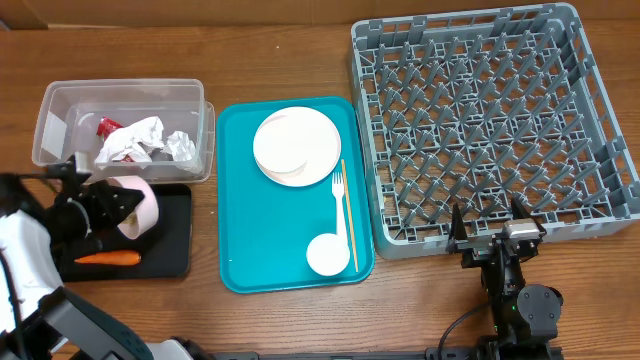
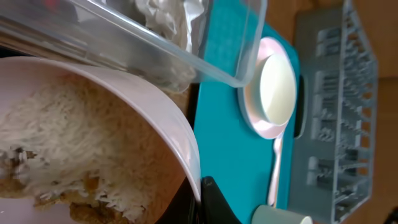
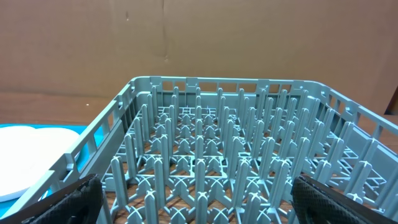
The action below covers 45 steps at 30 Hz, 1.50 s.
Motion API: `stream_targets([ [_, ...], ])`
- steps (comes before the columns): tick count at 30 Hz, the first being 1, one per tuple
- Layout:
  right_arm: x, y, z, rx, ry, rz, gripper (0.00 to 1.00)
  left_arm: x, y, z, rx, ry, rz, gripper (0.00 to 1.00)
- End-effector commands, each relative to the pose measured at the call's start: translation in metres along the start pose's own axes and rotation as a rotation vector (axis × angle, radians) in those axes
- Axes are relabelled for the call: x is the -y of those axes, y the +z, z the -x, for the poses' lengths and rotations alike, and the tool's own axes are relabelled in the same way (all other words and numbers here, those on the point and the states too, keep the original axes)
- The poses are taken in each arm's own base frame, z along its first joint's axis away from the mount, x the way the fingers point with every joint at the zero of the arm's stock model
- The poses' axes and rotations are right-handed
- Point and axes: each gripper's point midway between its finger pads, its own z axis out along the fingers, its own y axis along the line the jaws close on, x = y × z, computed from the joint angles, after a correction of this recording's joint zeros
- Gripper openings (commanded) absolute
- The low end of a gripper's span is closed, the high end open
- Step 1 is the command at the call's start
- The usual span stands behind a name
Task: Sort waste into correct bins and load items into the dishwasher
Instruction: 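Tilt the pink bowl to pour the rice scraps onto the black tray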
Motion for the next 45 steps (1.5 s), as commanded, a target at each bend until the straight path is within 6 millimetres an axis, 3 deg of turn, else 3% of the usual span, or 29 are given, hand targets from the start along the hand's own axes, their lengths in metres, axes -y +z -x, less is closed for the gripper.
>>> stream_targets([
  [1, 0.0, 0.0, -0.002, 0.004, 0.0, -0.002, 1.0, 0.023, -0.011, 0.008, 0.086, 0.057, -0.153, 0.04],
  [7, 0.0, 0.0, -0.002, 0.004, 0.0, -0.002, 1.0, 0.034, -0.013, 0.009, 0.109, 0.074, -0.228, 0.04],
  [14, 0.0, 0.0, -0.002, 0.004, 0.0, -0.002, 1.0, 0.059, -0.021, 0.005, 0.156, 0.22, -0.358, 0.04],
  [20, 0.0, 0.0, -0.002, 0.004, 0.0, -0.002, 1.0, 0.064, -0.022, 0.002, 0.149, 0.191, -0.386, 0.04],
  [26, 0.0, 0.0, -0.002, 0.004, 0.0, -0.002, 1.0, 0.081, -0.03, -0.001, 0.19, 0.236, -0.476, 0.04],
  [34, 0.0, 0.0, -0.002, 0.004, 0.0, -0.002, 1.0, 0.086, -0.032, -0.004, 0.183, 0.199, -0.498, 0.04],
  [39, 0.0, 0.0, -0.002, 0.004, 0.0, -0.002, 1.0, 0.096, -0.045, 0.001, 0.23, 0.129, -0.576, 0.04],
  [45, 0.0, 0.0, -0.002, 0.004, 0.0, -0.002, 1.0, 0.085, -0.058, 0.004, 0.273, 0.056, -0.562, 0.04],
])
